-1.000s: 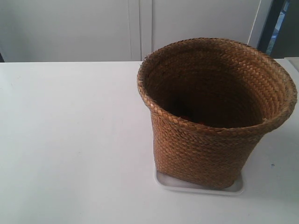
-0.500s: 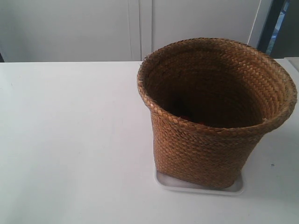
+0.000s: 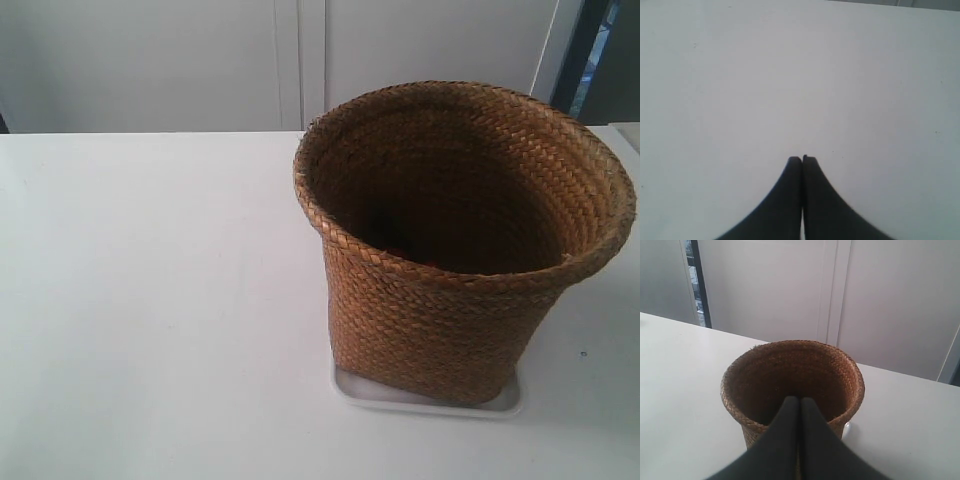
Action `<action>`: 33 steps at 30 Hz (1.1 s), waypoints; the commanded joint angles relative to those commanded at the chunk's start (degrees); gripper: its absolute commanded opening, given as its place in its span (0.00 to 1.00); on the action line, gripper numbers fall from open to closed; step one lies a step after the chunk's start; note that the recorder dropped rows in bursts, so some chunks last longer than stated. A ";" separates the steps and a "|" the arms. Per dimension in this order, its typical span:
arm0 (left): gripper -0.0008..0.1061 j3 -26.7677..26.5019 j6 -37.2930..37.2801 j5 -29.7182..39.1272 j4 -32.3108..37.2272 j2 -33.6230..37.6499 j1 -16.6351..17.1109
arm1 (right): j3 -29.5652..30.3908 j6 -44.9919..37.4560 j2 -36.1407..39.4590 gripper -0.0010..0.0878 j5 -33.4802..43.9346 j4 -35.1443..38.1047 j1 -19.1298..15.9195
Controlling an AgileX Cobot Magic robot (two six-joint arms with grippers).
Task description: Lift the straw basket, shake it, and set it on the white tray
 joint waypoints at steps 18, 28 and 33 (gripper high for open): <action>0.01 0.00 -0.54 0.00 -1.33 0.00 0.00 | 0.00 0.00 0.00 0.01 0.00 0.00 0.00; 0.01 0.00 -0.54 0.00 -1.33 0.00 0.00 | 0.00 0.00 0.00 0.01 0.00 0.00 0.00; 0.01 0.00 -0.54 0.00 -1.33 0.00 0.00 | 0.00 0.00 0.00 0.01 0.00 0.00 0.00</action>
